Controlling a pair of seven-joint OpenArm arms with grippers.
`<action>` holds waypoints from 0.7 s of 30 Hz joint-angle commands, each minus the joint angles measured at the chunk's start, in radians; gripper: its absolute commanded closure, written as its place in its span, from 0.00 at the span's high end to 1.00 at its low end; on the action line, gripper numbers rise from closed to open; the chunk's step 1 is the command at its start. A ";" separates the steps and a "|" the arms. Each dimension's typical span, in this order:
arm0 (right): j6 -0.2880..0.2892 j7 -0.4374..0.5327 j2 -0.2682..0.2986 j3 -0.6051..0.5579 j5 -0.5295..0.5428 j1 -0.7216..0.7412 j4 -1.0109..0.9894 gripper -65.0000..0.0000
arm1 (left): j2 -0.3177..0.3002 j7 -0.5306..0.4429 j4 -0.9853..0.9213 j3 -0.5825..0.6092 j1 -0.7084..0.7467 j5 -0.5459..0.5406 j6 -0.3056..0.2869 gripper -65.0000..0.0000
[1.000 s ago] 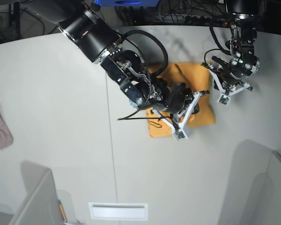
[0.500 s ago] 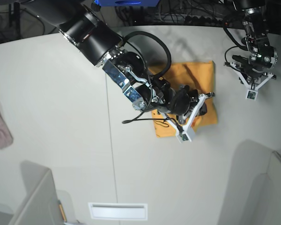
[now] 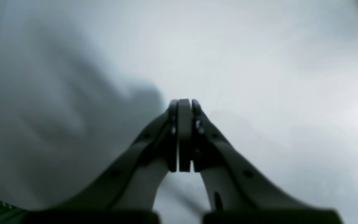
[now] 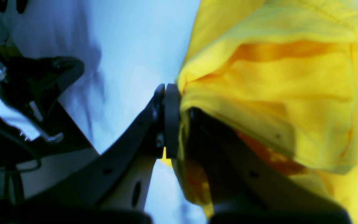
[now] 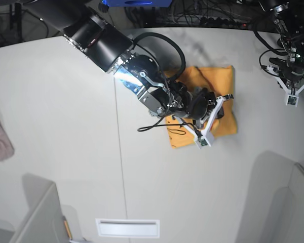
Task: Fold the T-shirt properly
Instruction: 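Lift the strip end with the right gripper and fold it over onto the left half, then press and smooth the folded bundle with the right gripper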
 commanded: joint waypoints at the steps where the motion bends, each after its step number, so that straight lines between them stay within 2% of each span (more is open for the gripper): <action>1: 0.011 0.029 -0.014 0.002 0.010 0.025 0.003 0.00 | -0.016 -0.008 0.019 -0.025 -0.003 0.001 0.000 0.00; 2: 0.011 0.038 -0.014 0.001 0.010 0.027 -0.005 0.00 | -0.016 -0.008 0.019 -0.036 -0.003 0.001 0.000 0.00; 5: 0.011 0.075 -0.014 0.001 0.007 0.025 -0.025 0.25 | -0.016 -0.008 0.018 -0.062 -0.001 0.003 0.000 0.00; 8: 0.011 0.116 -0.014 0.001 0.009 0.025 -0.049 0.40 | -0.017 -0.008 0.013 -0.083 -0.001 0.003 0.000 0.00; 10: 0.011 0.130 -0.014 0.001 0.010 0.025 -0.054 0.47 | -0.019 -0.008 0.013 -0.083 -0.001 0.003 0.000 0.00; 14: 0.011 0.131 -0.016 0.001 0.010 0.025 -0.052 0.54 | -0.019 -0.008 0.013 -0.083 -0.003 0.003 0.000 0.00; 21: 0.011 0.133 -0.017 -0.033 0.010 0.044 -0.052 0.54 | -0.022 -0.008 0.018 -0.083 -0.003 0.003 0.000 0.00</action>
